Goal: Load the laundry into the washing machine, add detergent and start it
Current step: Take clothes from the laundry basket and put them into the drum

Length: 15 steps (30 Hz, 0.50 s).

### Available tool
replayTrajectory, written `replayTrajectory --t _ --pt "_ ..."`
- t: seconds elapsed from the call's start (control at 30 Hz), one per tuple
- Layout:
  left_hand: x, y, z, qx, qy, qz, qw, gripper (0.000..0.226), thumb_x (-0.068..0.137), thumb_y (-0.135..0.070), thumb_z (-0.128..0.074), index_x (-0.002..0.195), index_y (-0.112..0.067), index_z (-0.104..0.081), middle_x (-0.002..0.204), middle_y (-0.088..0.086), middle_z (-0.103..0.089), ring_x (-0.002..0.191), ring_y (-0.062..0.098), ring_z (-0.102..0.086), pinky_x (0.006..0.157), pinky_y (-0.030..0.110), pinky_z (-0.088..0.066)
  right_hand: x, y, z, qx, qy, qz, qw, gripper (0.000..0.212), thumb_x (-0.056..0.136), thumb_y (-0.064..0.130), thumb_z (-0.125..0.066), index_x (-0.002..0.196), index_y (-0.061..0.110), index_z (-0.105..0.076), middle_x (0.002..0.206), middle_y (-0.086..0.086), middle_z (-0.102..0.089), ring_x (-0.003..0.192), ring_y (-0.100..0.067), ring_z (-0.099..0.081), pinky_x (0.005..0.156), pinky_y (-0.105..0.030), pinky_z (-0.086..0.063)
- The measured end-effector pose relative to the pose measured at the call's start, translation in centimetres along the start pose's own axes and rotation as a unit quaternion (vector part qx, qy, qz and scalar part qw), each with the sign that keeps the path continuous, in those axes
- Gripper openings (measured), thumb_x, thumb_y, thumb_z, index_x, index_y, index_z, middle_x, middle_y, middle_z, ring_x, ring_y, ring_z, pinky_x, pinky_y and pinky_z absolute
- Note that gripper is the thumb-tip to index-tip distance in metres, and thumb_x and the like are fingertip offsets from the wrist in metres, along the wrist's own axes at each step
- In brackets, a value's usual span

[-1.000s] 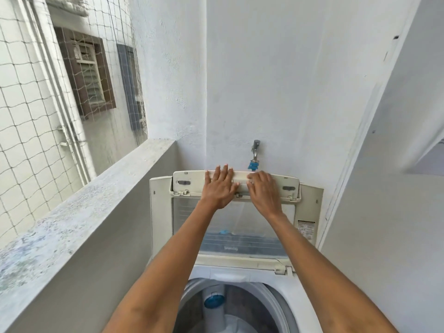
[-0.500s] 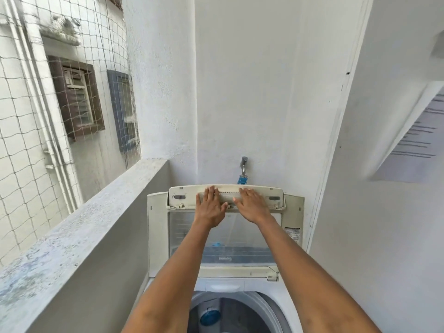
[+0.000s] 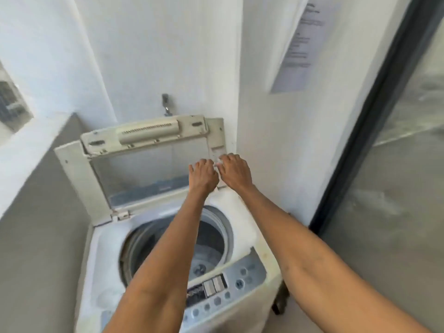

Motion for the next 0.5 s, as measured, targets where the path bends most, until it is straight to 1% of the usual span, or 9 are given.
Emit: replayTrajectory --t 0.13,0.23,0.33,0.4,0.5 --pt "-3.2 -8.1 -7.5 -0.058 0.075 -0.072 0.993 0.038 0.094 -0.020 -0.041 0.130 -0.011 -0.047 0.132 0.015 -0.051 0.120 0.034 -0.049 0.101 0.041 -0.034 -7.3 -9.4 -0.8 -0.004 0.018 -0.085 0.996 0.032 0.097 0.025 -0.040 0.122 0.013 -0.056 0.123 -0.007 -0.060 0.117 -0.026 -0.051 0.092 -0.040 -0.041" --pt "-4.4 -13.0 -12.8 -0.098 0.138 -0.090 0.982 0.039 0.095 -0.020 -0.041 0.132 -0.010 -0.047 0.133 0.015 -0.051 0.121 0.034 -0.049 0.100 0.039 -0.037 -12.2 -16.2 -2.7 -0.008 0.055 -0.154 0.986 0.030 0.096 0.021 -0.040 0.119 0.014 -0.057 0.120 -0.006 -0.061 0.117 -0.027 -0.051 0.091 -0.040 -0.042" --pt "-4.2 -17.0 -18.2 -0.146 0.205 -0.064 0.966 0.035 0.094 -0.018 -0.040 0.127 -0.007 -0.049 0.132 0.017 -0.051 0.122 0.035 -0.048 0.100 0.040 -0.040 -15.6 -22.5 -5.0 -0.011 0.107 -0.210 0.972 0.030 0.095 0.018 -0.040 0.117 0.011 -0.059 0.119 -0.008 -0.061 0.115 -0.028 -0.051 0.091 -0.040 -0.043" --pt "-3.3 -19.2 -22.4 -0.164 0.235 -0.042 0.957 0.034 0.094 -0.017 -0.039 0.124 -0.005 -0.051 0.131 0.018 -0.052 0.121 0.035 -0.049 0.099 0.042 -0.042 -16.3 -26.5 -7.5 0.008 0.129 -0.234 0.964 0.029 0.094 0.016 -0.041 0.114 0.010 -0.061 0.117 -0.010 -0.062 0.113 -0.029 -0.053 0.091 -0.040 -0.044" --pt "-1.7 -21.6 -29.5 -0.178 0.278 0.008 0.944 0.039 0.093 -0.017 -0.041 0.130 -0.008 -0.049 0.132 0.015 -0.055 0.123 0.032 -0.051 0.101 0.041 -0.042 -16.4 -32.0 -12.4 0.038 0.193 -0.258 0.946 0.029 0.091 0.018 -0.043 0.109 0.013 -0.064 0.112 -0.010 -0.066 0.110 -0.029 -0.057 0.088 -0.039 -0.047"
Point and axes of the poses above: each hand's wrist, its own x-axis towards the middle knuckle, its own z-axis out of the back of the hand, y = z × x, the point moved 1 cm from there along x, towards the middle knuckle
